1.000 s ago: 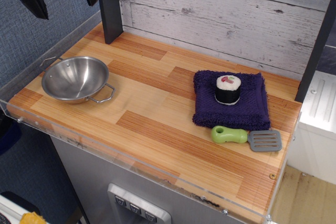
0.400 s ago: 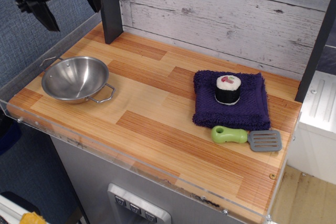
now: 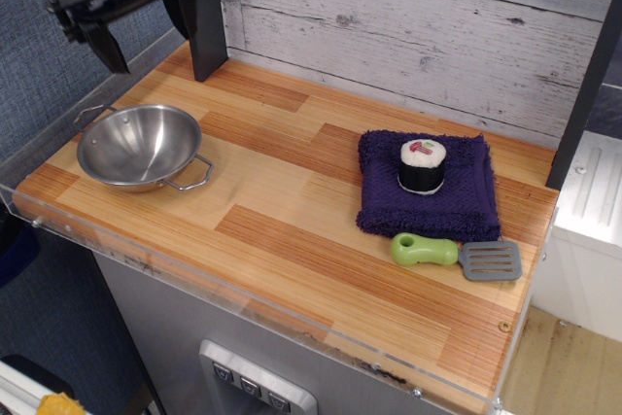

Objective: Pick up the pot and place it on the left of the purple cloth

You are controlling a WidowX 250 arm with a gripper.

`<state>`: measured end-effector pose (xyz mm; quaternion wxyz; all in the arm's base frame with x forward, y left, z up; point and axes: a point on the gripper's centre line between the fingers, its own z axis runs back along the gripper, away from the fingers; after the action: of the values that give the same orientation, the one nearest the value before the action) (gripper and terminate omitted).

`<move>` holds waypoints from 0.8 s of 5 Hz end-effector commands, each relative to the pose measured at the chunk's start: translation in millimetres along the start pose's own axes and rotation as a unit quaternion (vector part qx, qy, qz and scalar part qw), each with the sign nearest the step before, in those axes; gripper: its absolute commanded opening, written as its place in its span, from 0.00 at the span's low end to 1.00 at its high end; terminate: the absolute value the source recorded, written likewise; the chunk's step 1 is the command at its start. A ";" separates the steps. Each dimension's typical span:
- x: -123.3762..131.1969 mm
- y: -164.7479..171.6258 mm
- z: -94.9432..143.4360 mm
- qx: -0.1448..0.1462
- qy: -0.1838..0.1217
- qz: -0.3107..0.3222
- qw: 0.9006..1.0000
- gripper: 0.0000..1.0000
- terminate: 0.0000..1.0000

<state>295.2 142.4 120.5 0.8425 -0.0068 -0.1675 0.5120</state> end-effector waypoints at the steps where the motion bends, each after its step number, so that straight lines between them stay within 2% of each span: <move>1: 9.9 -20.2 -35.1 0.014 -0.004 -0.014 1.000 1.00 0.00; 3: 0.1 -30.6 -68.6 0.042 0.005 -0.026 0.999 1.00 0.00; 4: -1.8 -26.7 -72.1 0.084 0.007 -0.023 0.996 1.00 0.00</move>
<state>331.8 138.2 42.8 0.8539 0.0701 -0.0899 0.5078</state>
